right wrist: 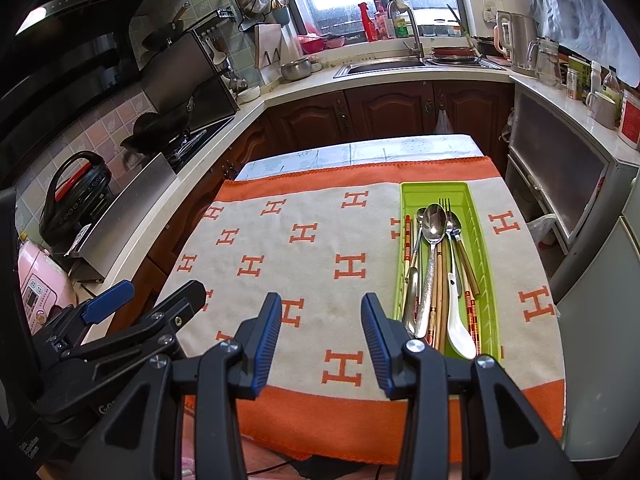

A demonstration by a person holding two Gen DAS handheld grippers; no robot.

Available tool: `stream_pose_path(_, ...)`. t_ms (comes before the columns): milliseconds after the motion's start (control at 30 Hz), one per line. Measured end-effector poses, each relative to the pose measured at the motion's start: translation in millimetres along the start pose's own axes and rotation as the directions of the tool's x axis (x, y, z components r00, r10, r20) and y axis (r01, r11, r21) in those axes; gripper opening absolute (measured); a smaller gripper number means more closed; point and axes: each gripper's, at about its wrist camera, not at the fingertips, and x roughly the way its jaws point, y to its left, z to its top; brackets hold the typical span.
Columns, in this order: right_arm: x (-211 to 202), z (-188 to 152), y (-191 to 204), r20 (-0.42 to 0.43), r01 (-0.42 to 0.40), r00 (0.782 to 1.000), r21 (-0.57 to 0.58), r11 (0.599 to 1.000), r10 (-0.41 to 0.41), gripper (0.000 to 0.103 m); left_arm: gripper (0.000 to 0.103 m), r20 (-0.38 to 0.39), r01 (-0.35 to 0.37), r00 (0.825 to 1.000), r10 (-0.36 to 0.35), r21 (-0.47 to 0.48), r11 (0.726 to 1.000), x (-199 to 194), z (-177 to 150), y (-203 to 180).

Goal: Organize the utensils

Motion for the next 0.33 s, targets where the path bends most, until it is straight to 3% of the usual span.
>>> stream_pose_path(333,0.0,-0.1,0.6,-0.002,0.002,1.000,0.000,1.000,-0.002,0.041,0.086,-0.002,0.002,1.000,-0.002,-0.005,1.000,3.8,-4.4,1.5)
